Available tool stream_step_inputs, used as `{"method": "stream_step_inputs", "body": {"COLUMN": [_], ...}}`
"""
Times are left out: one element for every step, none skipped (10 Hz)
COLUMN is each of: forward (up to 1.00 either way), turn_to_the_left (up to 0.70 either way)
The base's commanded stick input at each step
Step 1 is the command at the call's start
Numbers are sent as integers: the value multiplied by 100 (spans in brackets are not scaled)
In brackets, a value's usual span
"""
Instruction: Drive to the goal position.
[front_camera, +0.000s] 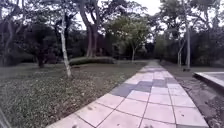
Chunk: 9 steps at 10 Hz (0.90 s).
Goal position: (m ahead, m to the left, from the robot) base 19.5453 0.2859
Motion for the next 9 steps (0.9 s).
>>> {"method": "stream_step_inputs", "body": {"forward": [0, 0, 0, 0, 0, 0, 0, 0, 0], "turn_to_the_left": [-70, -70, -70, -70, -70, -70, -70, -63, -34]}}
